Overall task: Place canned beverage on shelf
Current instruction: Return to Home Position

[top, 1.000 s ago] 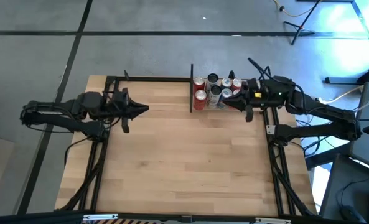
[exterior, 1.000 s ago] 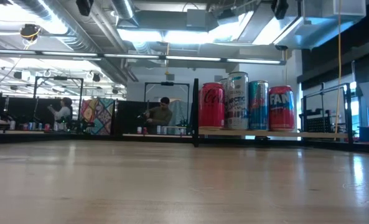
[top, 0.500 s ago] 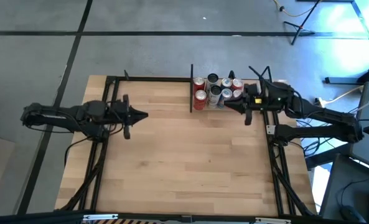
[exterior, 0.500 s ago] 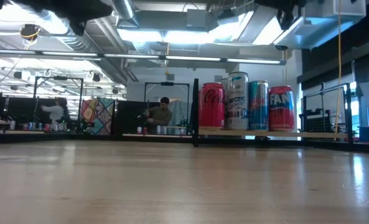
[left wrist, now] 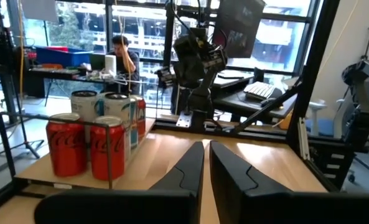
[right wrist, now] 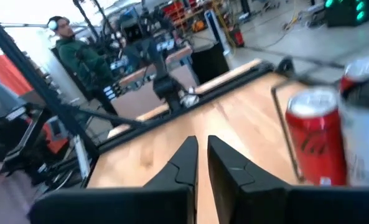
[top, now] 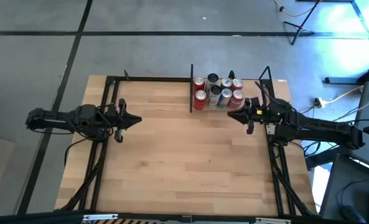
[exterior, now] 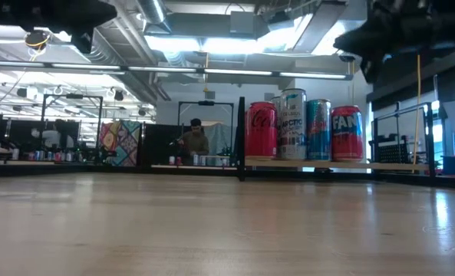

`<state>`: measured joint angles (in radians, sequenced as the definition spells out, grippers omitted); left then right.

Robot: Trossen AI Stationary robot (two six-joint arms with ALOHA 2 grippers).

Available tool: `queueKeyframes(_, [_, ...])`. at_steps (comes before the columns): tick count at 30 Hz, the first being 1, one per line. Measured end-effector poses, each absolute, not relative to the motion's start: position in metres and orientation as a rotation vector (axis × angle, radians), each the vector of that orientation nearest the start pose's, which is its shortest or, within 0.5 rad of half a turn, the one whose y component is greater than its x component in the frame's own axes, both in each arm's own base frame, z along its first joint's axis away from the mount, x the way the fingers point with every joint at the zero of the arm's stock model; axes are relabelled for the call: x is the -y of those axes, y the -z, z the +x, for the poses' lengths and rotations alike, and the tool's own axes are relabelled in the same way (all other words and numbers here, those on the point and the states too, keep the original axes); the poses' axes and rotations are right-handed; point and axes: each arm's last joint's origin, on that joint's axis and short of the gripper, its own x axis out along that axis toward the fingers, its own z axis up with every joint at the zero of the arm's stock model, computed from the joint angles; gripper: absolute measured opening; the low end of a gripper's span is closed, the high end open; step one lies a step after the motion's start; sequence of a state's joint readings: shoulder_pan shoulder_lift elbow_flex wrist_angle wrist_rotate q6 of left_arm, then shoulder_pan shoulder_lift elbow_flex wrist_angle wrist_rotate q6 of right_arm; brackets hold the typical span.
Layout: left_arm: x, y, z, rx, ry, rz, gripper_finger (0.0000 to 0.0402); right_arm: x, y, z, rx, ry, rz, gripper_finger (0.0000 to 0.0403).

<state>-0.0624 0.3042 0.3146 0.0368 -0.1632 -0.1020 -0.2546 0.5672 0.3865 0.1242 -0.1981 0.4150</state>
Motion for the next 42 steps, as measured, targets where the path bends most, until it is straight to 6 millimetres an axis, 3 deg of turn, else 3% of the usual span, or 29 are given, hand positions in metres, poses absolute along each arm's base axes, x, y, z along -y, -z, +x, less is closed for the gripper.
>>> queueKeyframes(16, [0.003,-0.243,0.105,-0.010,-0.070,-0.026,0.0020,0.000,-0.216,0.116,0.013,-0.021,0.341,0.0026])
queueKeyframes(27, [0.001,-0.241,0.092,-0.016,-0.090,-0.042,0.0020,-0.002,-0.190,0.096,0.163,-0.135,0.291,0.0026])
queueKeyframes(34, [0.001,-0.238,0.086,-0.017,-0.102,-0.085,0.0020,-0.001,-0.181,0.096,0.148,-0.079,0.293,0.0026])
queueKeyframes(42, [0.003,-0.197,0.090,0.085,-0.037,-0.136,0.0020,-0.001,-0.181,0.096,0.152,-0.080,0.254,0.0026])
